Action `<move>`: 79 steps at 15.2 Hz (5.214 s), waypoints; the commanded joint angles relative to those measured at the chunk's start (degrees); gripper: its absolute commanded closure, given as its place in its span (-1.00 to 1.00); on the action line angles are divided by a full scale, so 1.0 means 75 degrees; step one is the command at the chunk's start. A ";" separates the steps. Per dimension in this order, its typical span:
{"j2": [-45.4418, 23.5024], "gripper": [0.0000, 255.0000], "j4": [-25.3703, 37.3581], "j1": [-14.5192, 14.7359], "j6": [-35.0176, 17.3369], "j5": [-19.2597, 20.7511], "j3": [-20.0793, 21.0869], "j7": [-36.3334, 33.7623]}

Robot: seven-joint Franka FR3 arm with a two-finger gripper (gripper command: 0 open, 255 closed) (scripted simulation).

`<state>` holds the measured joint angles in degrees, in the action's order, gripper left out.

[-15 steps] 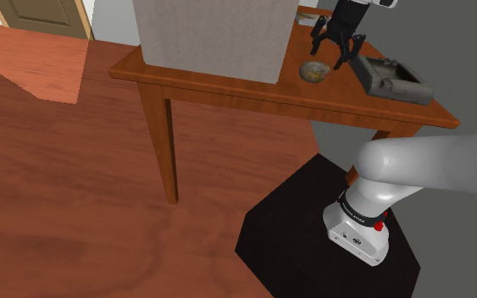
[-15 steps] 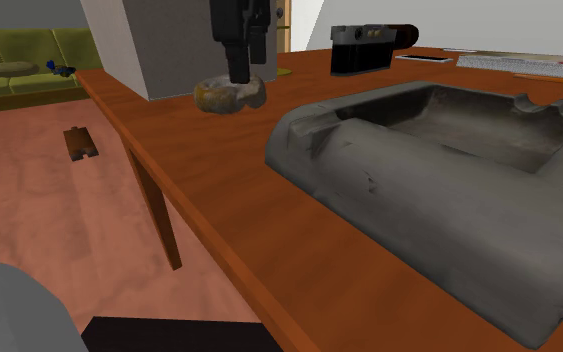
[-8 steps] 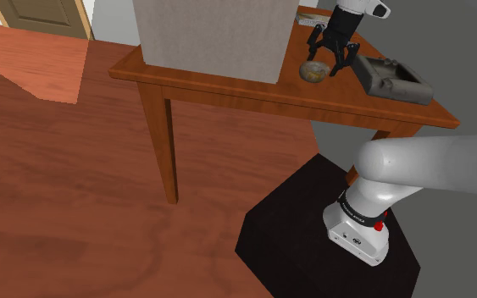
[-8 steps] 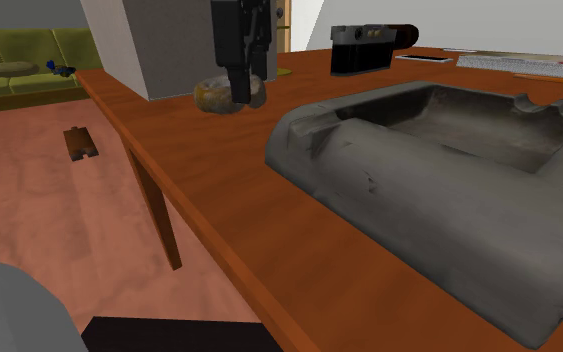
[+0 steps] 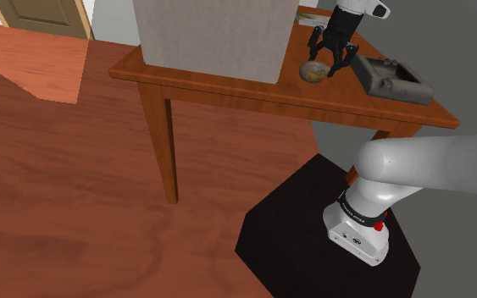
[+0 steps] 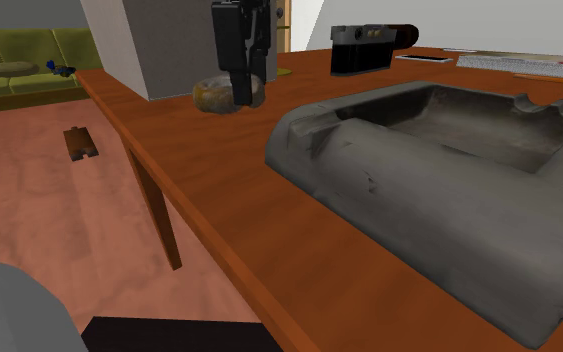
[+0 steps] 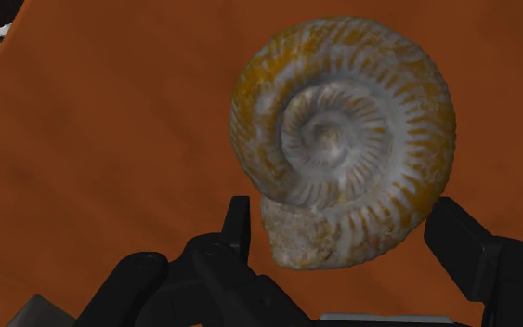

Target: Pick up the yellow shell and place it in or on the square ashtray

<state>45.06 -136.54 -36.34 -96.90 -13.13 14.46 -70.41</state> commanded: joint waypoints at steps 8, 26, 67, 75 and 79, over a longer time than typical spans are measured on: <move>-0.0045 1.00 0.0230 -0.0014 0.0185 0.0029 -0.0027 -0.0017; -0.0709 1.00 0.2541 -0.0134 0.1831 0.0249 -0.0207 -0.0194; -0.0794 1.00 0.1447 -0.0915 0.0919 0.2159 -0.3564 0.3514; 0.0082 -1.00 0.1870 0.0119 0.2241 0.0821 -0.4917 0.5942; 0.0257 -1.00 0.1332 0.0069 0.1874 0.0815 -0.4830 0.5925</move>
<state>46.68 -125.58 -35.80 -82.18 -6.92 -21.91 -26.01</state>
